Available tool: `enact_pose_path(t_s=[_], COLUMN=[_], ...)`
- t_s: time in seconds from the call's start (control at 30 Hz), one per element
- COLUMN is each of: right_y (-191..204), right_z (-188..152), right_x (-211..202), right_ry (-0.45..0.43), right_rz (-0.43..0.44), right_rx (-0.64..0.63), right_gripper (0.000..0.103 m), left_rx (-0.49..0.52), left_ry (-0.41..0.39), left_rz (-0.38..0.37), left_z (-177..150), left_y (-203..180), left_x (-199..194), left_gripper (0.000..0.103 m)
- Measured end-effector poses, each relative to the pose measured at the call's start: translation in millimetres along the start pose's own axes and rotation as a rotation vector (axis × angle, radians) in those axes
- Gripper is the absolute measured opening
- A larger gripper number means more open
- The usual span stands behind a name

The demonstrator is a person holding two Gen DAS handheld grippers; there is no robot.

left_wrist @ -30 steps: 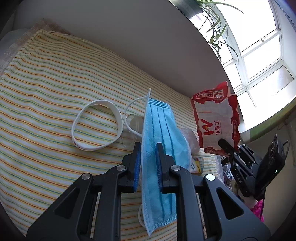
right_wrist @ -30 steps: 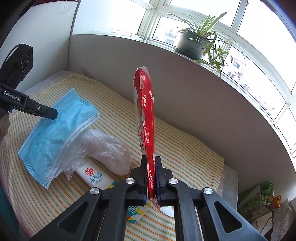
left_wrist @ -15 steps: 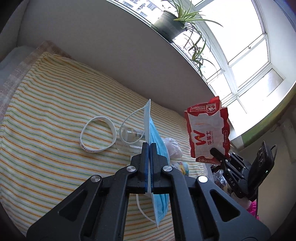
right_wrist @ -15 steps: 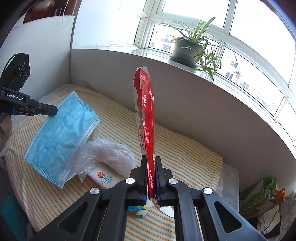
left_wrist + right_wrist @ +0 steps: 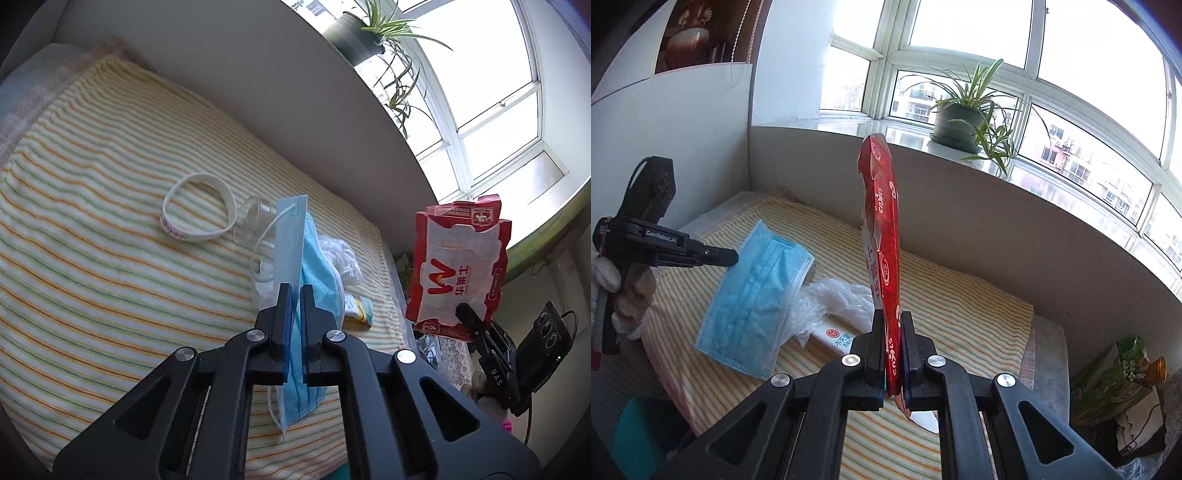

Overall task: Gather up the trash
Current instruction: 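Lift the mask and red wrapper and carry them over the wastebasket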

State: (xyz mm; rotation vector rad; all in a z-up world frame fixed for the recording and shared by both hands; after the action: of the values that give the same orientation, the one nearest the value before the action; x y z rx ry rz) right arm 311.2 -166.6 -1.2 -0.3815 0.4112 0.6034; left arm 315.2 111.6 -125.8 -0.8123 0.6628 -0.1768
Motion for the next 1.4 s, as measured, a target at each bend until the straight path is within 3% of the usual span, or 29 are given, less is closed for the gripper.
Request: enact_pose_path(t_s=[0.07, 0.2, 0.27, 0.43, 0.5, 0.53, 0.57, 0.7, 0.97, 1.4], right_y=[2, 5, 4, 3, 5, 6, 6, 8, 13, 38], right_z=[0, -4, -7, -22, -30, -34, -39, -53, -74, -104], right_x=[-8, -20, -26, -39, -43, -44, -45, -50, -69, -105], right_ry=[-0.009, -0.019, -0.021, -0.008, 0.001, 0.007, 0.013, 0.030, 0.034, 0.024], right_rz=[0.008, 0.017, 0.024, 0.055, 0.064, 0.067, 0.071, 0.081, 0.104, 0.163], right_rx=[0.006, 0.000, 0.008, 0.057, 0.082, 0.097, 0.112, 0.171, 0.257, 0.357], right_gripper=[0.004, 0.004, 0.004, 0.004, 0.004, 0.004, 0.004, 0.004, 0.004, 0.004], left_rx=[-0.008, -0.011, -0.020, -0.045, -0.054, -0.077, -0.099, -0.112, -0.089, -0.035], left_ry=[0.023, 0.045, 0.044, 0.045, 0.040, 0.041, 0.053, 0.031, -0.036, -0.061], left_rz=[0.018, 0.061, 0.095, 0.045, 0.035, 0.010, -0.008, -0.037, -0.094, -0.122], left_z=[-6, -16, -22, -35, -41, -41, -42, -45, -51, -96], left_y=[5, 9, 12, 15, 15, 16, 16, 13, -6, -20], left_x=[6, 14, 14, 20, 18, 19, 20, 9, -49, -131], left_gripper=[0.019, 0.026, 0.044, 0.046, 0.046, 0.030, 0.000, 0.000, 0.000, 0.000])
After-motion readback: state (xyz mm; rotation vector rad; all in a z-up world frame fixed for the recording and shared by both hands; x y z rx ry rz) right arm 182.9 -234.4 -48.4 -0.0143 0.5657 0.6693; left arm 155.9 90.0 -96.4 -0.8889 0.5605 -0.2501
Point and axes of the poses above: each gripper's, at about its wrist camera, not at the fingertips, and x roughly the way its jaws point, y to its left, z to its top, the point moved 2 cm from there along x, roughly the way its jaws point, and after that the axes turned 10 degrees about -y, right-handed, at the moved point
